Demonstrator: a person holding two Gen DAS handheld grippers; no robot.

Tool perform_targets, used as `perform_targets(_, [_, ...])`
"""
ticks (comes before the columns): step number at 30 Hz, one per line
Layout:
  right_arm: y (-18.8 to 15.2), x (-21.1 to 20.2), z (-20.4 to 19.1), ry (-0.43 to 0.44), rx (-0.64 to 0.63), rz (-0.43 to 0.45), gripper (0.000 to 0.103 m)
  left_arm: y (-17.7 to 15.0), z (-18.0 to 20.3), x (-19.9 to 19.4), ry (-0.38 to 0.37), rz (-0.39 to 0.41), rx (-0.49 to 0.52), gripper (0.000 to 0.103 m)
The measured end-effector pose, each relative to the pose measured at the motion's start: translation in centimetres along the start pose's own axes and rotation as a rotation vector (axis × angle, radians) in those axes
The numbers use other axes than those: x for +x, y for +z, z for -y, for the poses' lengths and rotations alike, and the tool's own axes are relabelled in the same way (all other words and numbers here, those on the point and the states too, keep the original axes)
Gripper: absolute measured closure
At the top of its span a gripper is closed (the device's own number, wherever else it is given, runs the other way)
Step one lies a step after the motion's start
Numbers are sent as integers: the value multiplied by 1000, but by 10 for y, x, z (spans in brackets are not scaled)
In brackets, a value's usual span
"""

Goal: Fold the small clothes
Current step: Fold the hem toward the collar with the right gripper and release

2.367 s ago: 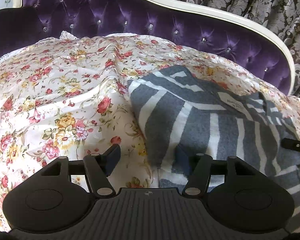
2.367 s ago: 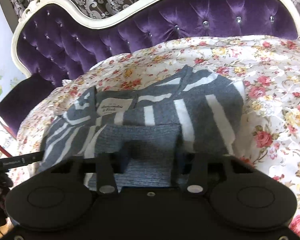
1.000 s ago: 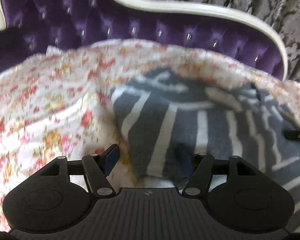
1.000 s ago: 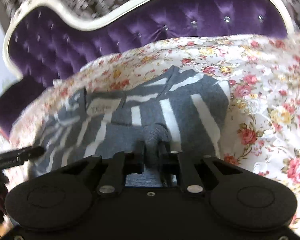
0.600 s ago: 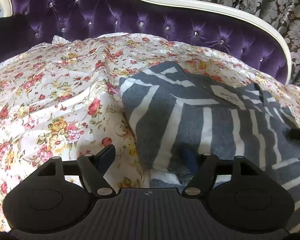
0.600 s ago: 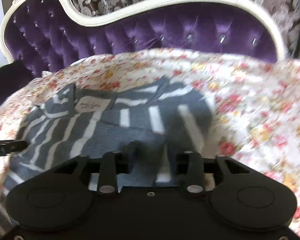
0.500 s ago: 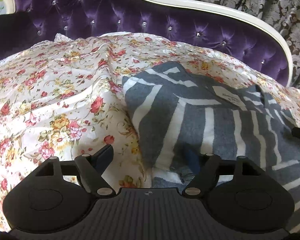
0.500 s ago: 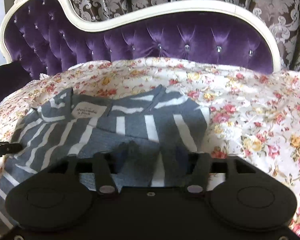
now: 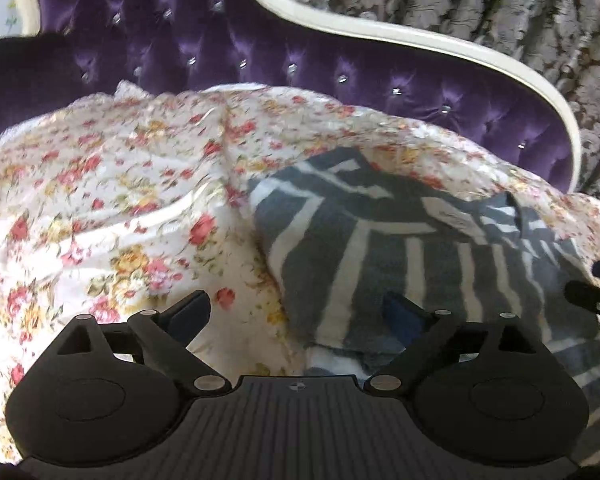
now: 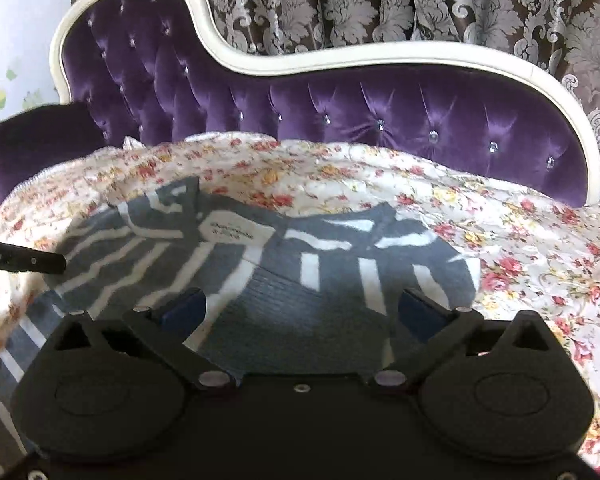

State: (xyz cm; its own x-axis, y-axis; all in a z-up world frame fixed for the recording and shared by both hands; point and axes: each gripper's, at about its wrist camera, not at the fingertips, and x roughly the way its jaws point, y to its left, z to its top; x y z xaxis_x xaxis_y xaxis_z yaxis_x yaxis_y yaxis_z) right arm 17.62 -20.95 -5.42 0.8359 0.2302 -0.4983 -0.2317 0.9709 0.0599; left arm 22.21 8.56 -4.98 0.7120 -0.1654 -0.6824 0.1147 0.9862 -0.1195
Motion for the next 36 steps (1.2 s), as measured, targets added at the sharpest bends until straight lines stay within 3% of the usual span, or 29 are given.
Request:
perform_targets(6, [7, 2, -15, 15, -46, 30, 1, -2, 21, 11, -31, -53, 71, 9])
perform_targets(8, [11, 8, -19, 34, -38, 13, 1, -6, 23, 20, -38, -106, 84, 7])
perform_targets(9, [13, 11, -22, 43, -36, 3, 1, -8, 21, 23, -44, -114, 74, 1])
perform_targets(16, [25, 46, -44, 72, -75, -76, 1, -8, 20, 25, -45, -127, 70, 0])
perform_targets(20, [15, 75, -48, 39, -78, -174, 1, -8, 19, 26, -47, -127, 69, 0])
perform_targets(23, [10, 77, -37, 77, -6, -154, 0, -7, 20, 27, -40, -126, 73, 0])
perform_targets(36, [3, 75, -29, 122, 19, -100, 0, -6, 24, 29, -30, -141, 55, 0])
